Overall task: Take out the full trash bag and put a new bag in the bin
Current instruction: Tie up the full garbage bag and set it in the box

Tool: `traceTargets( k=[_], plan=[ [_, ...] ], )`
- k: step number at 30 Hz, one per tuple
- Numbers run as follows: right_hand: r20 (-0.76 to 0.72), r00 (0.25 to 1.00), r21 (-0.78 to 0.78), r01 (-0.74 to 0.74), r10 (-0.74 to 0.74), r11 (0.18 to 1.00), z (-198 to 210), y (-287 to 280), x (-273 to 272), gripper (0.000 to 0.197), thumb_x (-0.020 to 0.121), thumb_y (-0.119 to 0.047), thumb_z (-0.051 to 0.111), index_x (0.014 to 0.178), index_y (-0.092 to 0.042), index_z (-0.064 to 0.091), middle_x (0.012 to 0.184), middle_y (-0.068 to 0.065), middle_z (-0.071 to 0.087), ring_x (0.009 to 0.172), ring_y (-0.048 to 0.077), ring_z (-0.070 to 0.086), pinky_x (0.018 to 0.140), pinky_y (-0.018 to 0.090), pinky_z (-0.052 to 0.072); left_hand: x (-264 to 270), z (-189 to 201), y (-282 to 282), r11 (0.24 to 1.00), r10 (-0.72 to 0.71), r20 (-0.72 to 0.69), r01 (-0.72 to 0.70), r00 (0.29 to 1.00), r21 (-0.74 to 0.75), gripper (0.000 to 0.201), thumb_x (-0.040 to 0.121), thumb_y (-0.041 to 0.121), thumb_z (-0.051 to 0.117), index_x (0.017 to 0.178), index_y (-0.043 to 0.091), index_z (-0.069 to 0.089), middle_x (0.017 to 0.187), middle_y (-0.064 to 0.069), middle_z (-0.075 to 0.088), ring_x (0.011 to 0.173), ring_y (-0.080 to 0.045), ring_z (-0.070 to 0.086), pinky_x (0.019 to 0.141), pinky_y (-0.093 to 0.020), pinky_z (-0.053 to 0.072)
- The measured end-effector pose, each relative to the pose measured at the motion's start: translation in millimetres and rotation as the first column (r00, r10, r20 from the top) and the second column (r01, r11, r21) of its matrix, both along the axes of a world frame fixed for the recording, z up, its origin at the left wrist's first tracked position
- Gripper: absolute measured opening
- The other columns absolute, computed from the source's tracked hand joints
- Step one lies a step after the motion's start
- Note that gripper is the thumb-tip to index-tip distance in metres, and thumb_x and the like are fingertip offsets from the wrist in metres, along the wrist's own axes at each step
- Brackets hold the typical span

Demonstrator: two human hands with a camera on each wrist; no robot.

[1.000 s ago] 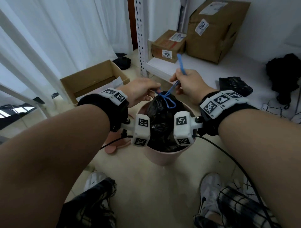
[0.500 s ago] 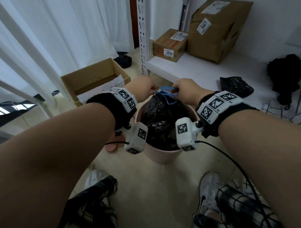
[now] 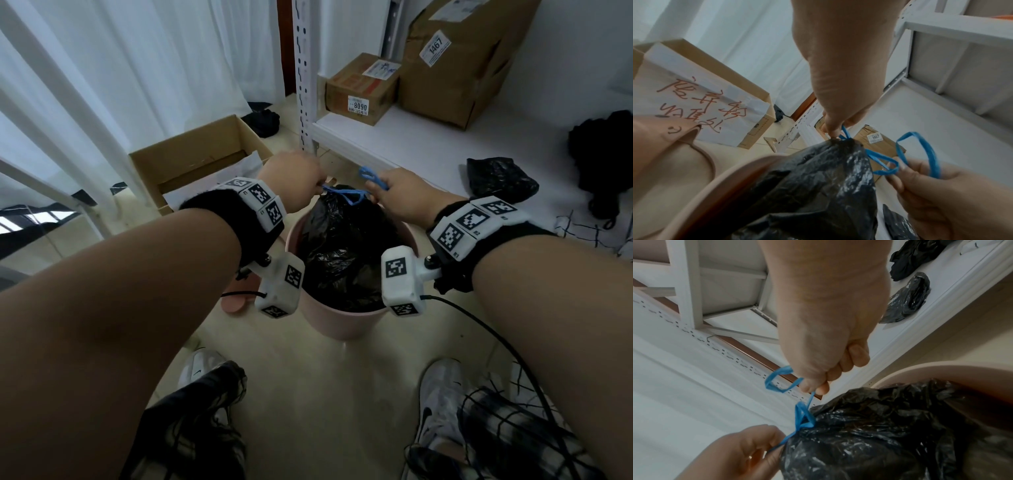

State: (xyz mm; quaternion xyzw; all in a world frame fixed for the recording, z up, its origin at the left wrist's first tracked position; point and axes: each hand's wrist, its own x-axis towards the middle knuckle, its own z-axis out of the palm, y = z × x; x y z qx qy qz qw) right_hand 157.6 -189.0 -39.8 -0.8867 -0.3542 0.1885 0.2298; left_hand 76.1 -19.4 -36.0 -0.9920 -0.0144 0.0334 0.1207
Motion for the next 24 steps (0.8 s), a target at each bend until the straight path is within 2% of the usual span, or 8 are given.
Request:
traceTargets(
  k=[3, 9, 15, 17, 19, 21, 22, 24],
  plan=[
    [-0.030, 0.999, -0.044, -0.031, 0.030, 0.999, 1.9, 0.8, -3.0, 0.036, 0.099, -0.022, 0.043, 0.064, -0.018, 0.049, 0.059, -0.002, 0.043, 0.053, 0.010, 0.038, 0.052, 0.023, 0.031, -2.5, -2.3, 2.2, 0.999, 0.032, -0.021, -0.033, 0.999, -0.033, 0.027, 0.100, 0.026, 0.040, 0.109, 0.012, 0.062, 0.113, -0.009, 0.059, 0.106, -0.029, 0.054, 0.070, -0.035, 0.037],
    [0.185, 0.981, -0.259, -0.009, 0.058, 0.966, -1.4, -9.6, 1.1, 0.015, 0.091, -0.011, 0.051, 0.089, -0.007, 0.065, 0.083, 0.011, 0.054, 0.080, 0.025, 0.049, 0.069, 0.029, 0.035, -10.7, -10.7, 5.0, 0.903, -0.002, -0.155, -0.065, 0.988, -0.425, 0.027, 0.097, 0.023, 0.048, 0.103, 0.003, 0.064, 0.102, -0.016, 0.063, 0.092, -0.028, 0.055, 0.075, -0.029, 0.037],
    [0.268, 0.960, -0.381, 0.033, 0.076, 0.924, -14.2, -18.5, 5.5, 0.028, 0.088, -0.005, 0.046, 0.063, -0.018, 0.039, 0.084, 0.008, 0.051, 0.087, 0.030, 0.056, 0.072, 0.033, 0.042, -6.6, -12.3, -3.4, 0.869, 0.019, -0.141, -0.086, 0.990, -0.488, 0.027, 0.097, 0.024, 0.049, 0.100, 0.001, 0.063, 0.092, -0.012, 0.059, 0.089, -0.027, 0.055, 0.073, -0.029, 0.037],
    [0.292, 0.955, -0.372, 0.068, 0.048, 0.926, -15.5, -26.2, 6.8, 0.014, 0.089, -0.008, 0.046, 0.077, -0.013, 0.050, 0.093, 0.013, 0.059, 0.091, 0.032, 0.059, 0.073, 0.035, 0.044, -3.9, -14.4, -5.9, 0.834, 0.042, -0.169, -0.128, 0.985, -0.536, 0.027, 0.096, 0.026, 0.050, 0.099, 0.002, 0.063, 0.085, -0.003, 0.054, 0.081, -0.020, 0.052, 0.066, -0.025, 0.036],
    [0.288, 0.958, -0.348, 0.112, -0.008, 0.931, -18.1, -33.4, 10.9, 0.014, 0.091, -0.006, 0.043, 0.098, -0.006, 0.056, 0.105, 0.018, 0.061, 0.092, 0.033, 0.057, 0.071, 0.034, 0.041, -1.2, -17.1, -7.7, 0.694, 0.093, -0.196, -0.205, 0.976, -0.691, 0.024, 0.093, 0.027, 0.056, 0.103, 0.007, 0.064, 0.086, 0.002, 0.056, 0.077, -0.013, 0.052, 0.068, -0.020, 0.041],
    [0.269, 0.958, -0.200, 0.151, -0.094, 0.968, -18.1, -37.7, 15.1, 0.018, 0.090, -0.010, 0.047, 0.106, -0.005, 0.051, 0.116, 0.021, 0.055, 0.104, 0.036, 0.054, 0.078, 0.036, 0.041, -0.2, -18.1, -10.2, 0.542, 0.163, -0.140, -0.207, 0.977, -0.815, 0.038, 0.088, 0.033, 0.063, 0.119, 0.012, 0.058, 0.109, -0.003, 0.055, 0.089, -0.015, 0.054, 0.083, -0.027, 0.045],
    [0.259, 0.958, -0.087, 0.149, -0.122, 0.985, -17.2, -37.2, 14.6, 0.028, 0.089, -0.015, 0.051, 0.116, -0.007, 0.048, 0.125, 0.020, 0.048, 0.113, 0.037, 0.048, 0.088, 0.038, 0.041, -0.6, -18.4, -11.3, 0.520, 0.209, -0.103, -0.200, 0.972, -0.831, 0.053, 0.085, 0.037, 0.066, 0.131, 0.016, 0.048, 0.123, -0.006, 0.047, 0.100, -0.017, 0.052, 0.091, -0.030, 0.044],
    [0.163, 0.985, 0.015, 0.058, -0.059, 0.998, -14.1, -30.8, 8.1, 0.059, 0.085, -0.027, 0.059, 0.139, -0.025, 0.035, 0.148, 0.014, 0.024, 0.134, 0.039, 0.027, 0.109, 0.043, 0.029, -3.4, -18.8, -14.3, 0.564, 0.237, -0.138, -0.252, 0.962, -0.787, 0.077, 0.081, 0.042, 0.069, 0.144, 0.025, 0.028, 0.141, -0.010, 0.030, 0.123, -0.024, 0.042, 0.105, -0.036, 0.037]
  ],
)
